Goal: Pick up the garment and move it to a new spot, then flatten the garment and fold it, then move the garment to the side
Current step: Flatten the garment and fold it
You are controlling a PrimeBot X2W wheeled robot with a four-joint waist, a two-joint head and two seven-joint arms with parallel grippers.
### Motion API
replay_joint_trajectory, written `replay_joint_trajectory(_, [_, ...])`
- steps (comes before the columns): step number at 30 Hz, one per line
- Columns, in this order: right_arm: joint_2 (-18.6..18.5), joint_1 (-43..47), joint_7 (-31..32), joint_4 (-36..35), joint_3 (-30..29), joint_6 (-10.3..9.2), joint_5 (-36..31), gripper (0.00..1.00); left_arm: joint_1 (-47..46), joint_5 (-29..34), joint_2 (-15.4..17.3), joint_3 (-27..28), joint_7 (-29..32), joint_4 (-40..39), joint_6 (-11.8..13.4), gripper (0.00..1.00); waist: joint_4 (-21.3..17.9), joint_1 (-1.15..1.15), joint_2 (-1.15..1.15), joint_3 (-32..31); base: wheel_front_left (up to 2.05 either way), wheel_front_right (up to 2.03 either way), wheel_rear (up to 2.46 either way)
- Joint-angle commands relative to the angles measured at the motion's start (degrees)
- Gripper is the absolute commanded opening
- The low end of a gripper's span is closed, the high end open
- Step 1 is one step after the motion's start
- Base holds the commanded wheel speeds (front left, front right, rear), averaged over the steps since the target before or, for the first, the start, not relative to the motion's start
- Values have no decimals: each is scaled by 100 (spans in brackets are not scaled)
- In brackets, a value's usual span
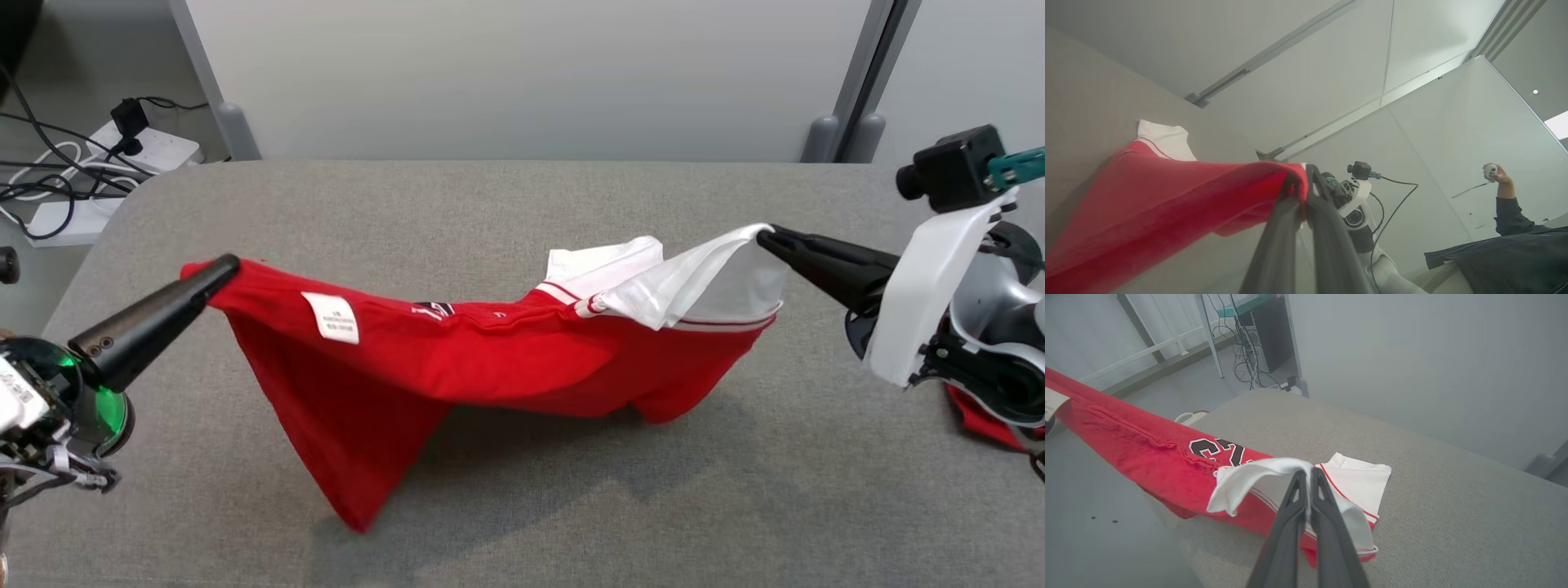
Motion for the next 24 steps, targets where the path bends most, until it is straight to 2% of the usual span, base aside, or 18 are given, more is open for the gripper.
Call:
replay_joint_trajectory(1, [-111,-64,-40,-193,-122,-15,74,0,-304,168,371,154,72,-188,-24,0,-1,0,0,88,0,0,0])
replay_joint_trajectory(3, [-161,-15,124,-262,-122,-15,128,0,-161,479,544,-74,169,-219,27,0,6,0,0,197,0,0,0])
replay_joint_trajectory(5, [-218,133,546,-391,-32,-15,272,0,86,1031,771,-484,268,-132,67,0,6,0,0,434,0,0,0])
replay_joint_trajectory(10, [-332,343,1707,-626,86,-15,775,0,246,1950,1152,-1202,501,225,-29,0,-53,0,0,937,0,0,0])
replay_joint_trajectory(11, [-332,343,1707,-626,86,-15,775,0,246,1950,1152,-1202,501,225,-29,0,-53,0,0,937,0,0,0])
replay_joint_trajectory(14, [-376,303,2285,-786,5,-15,887,0,143,2358,1294,-1595,707,425,-108,0,-111,0,0,1307,0,0,0])
replay_joint_trajectory(17, [-270,7,2522,-890,-202,-15,646,0,-275,2649,1335,-1830,866,644,-141,0,-157,0,0,1771,0,0,0])
replay_joint_trajectory(20, [98,-635,2449,-751,-517,-15,201,0,-1034,3029,1342,-2068,1049,905,-167,0,-191,0,0,2326,0,0,0])
replay_joint_trajectory(21, [262,-939,2341,-588,-665,-15,-2,0,-1415,3158,1254,-2036,926,1005,-209,0,-202,0,0,2520,0,0,0])
replay_joint_trajectory(22, [456,-1309,2156,-378,-861,-15,-240,0,-1908,3388,1133,-1905,541,1086,-367,0,-224,0,0,2717,0,0,0])
replay_joint_trajectory(24, [841,-2255,1504,201,-1361,-15,-983,0,-3078,4183,908,-1485,-840,1396,-677,0,-274,0,0,3084,0,0,0])
